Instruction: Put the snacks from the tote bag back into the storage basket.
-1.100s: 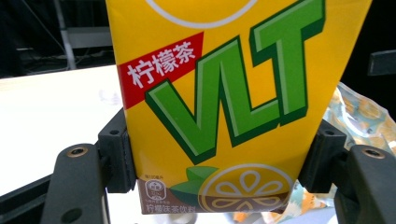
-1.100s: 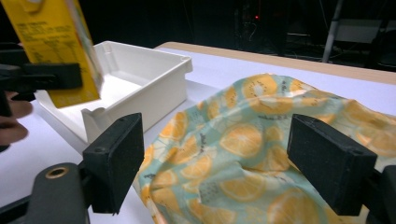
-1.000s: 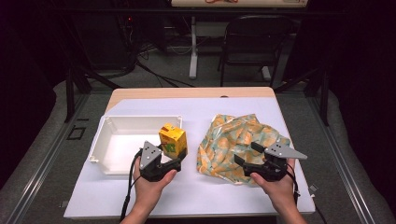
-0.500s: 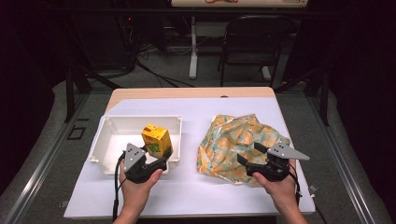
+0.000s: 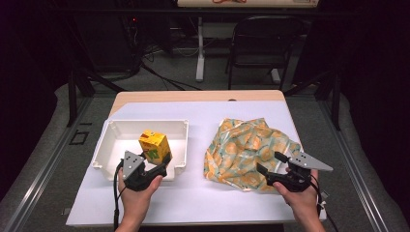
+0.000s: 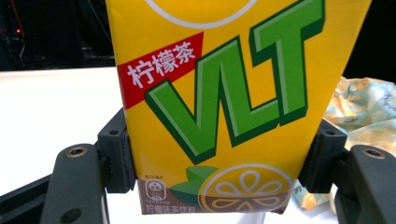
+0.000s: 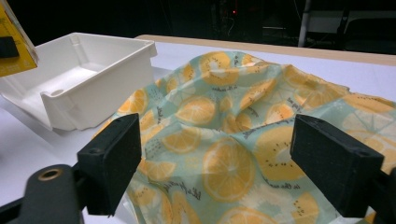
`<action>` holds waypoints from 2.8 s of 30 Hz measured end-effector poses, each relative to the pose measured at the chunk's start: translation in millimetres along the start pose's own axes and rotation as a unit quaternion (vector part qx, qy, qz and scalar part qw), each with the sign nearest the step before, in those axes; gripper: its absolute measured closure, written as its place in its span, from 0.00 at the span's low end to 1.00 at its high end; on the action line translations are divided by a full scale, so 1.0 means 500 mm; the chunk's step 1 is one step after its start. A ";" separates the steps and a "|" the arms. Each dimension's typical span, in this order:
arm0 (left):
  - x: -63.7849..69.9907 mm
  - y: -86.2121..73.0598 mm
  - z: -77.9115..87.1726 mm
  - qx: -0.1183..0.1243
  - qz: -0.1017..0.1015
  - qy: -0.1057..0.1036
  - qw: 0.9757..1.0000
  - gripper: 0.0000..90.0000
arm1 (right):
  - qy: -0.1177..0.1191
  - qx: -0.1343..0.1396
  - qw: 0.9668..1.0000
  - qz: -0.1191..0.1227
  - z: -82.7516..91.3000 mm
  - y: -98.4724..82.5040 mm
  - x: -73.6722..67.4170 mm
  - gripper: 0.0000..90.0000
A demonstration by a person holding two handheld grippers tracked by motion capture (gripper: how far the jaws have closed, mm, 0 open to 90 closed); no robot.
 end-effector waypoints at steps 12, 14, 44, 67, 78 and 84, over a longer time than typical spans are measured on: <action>-0.026 -0.041 -0.011 -0.006 -0.006 0.042 0.999 0.33 | 0.009 -0.005 1.000 0.015 -0.009 -0.007 -0.004 0.14; -0.030 -0.044 -0.013 -0.007 0.003 0.041 0.999 0.33 | 0.013 0.001 1.000 0.013 -0.007 -0.004 -0.003 0.14; -0.050 -0.098 -0.070 -0.042 -0.010 0.084 0.996 0.33 | 0.013 -0.001 1.000 0.017 0.001 -0.007 0.001 0.02; -0.047 -0.117 -0.089 -0.071 -0.012 0.082 0.994 0.34 | 0.044 -0.006 0.998 0.037 -0.004 -0.013 -0.017 0.04; -0.046 -0.126 -0.097 -0.110 -0.021 0.094 0.989 0.34 | 0.040 -0.004 0.999 0.034 -0.002 -0.012 -0.014 0.04; -0.050 -0.129 -0.102 -0.125 -0.012 0.094 0.988 0.34 | 0.040 -0.002 0.999 0.035 -0.003 -0.013 -0.014 0.04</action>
Point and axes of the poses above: each handheld gripper's, and its own axes: z roughly backward along the jaws, y roughly out of its top, x roughly to its right, the point moved 5 cm from there along -z, roughly forward along the jaws, and after that the axes turned 4 degrees about x, right-handed, at the moved point
